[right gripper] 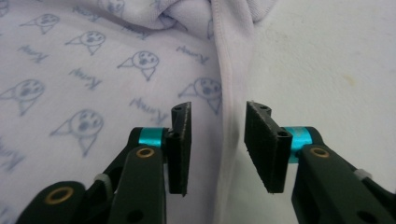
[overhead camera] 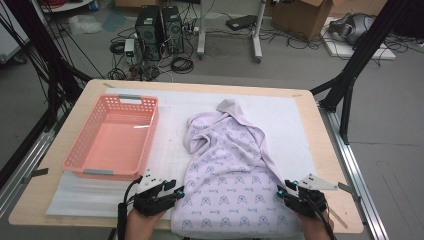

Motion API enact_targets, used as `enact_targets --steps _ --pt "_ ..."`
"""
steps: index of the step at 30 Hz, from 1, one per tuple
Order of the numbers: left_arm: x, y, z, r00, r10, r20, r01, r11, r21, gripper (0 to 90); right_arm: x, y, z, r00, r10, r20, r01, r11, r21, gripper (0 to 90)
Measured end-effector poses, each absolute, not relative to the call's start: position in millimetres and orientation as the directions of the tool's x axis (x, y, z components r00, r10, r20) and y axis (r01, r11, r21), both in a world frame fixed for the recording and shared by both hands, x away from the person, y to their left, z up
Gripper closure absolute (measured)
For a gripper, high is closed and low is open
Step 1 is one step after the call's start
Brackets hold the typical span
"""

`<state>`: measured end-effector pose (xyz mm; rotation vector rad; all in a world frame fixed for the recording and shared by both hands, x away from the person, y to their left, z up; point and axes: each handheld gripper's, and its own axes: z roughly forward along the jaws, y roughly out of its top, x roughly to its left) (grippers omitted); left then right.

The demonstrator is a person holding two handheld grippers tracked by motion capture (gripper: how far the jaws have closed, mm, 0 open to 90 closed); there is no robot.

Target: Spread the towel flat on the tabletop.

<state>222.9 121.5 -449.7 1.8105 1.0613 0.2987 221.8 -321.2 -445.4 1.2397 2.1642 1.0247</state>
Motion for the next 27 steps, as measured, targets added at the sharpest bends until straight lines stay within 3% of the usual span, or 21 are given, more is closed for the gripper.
enact_targets --steps 4,10,12,15,18,25,26,27 --pt "233 122 -448 0.577 0.778 -0.249 0.538 -0.133 0.832 57.4 236 -324 -450 -0.525 0.851 0.035 0.561 0.314 0.766 84.5" --pt "248 121 -446 0.556 0.79 -0.259 0.539 -0.105 0.836 56.7 202 -353 -441 -0.538 0.843 0.017 0.603 0.371 0.706 87.7" --pt "256 116 -447 0.56 0.786 -0.262 0.543 -0.109 0.833 56.5 193 -357 -441 -0.553 0.833 0.026 0.598 0.375 0.708 87.0" --pt "264 110 -448 0.562 0.781 -0.273 0.554 -0.111 0.825 56.2 198 -356 -439 -0.553 0.833 0.025 0.581 0.364 0.728 71.2" --pt "272 104 -449 0.572 0.772 -0.277 0.564 -0.124 0.817 55.8 207 -352 -436 -0.546 0.837 0.022 0.552 0.34 0.762 64.1" --pt "293 82 -451 0.574 0.782 -0.242 0.6 -0.201 0.774 52.9 218 -352 -431 -0.524 0.852 -0.012 0.523 0.332 0.785 62.5" --pt "291 77 -451 0.581 0.79 -0.195 0.575 -0.23 0.785 54.4 221 -354 -431 -0.518 0.855 -0.004 0.523 0.321 0.789 62.5" --pt "289 74 -452 0.601 0.786 -0.141 0.548 -0.277 0.789 63.9 223 -355 -431 -0.51 0.86 0.003 0.525 0.308 0.794 62.5"
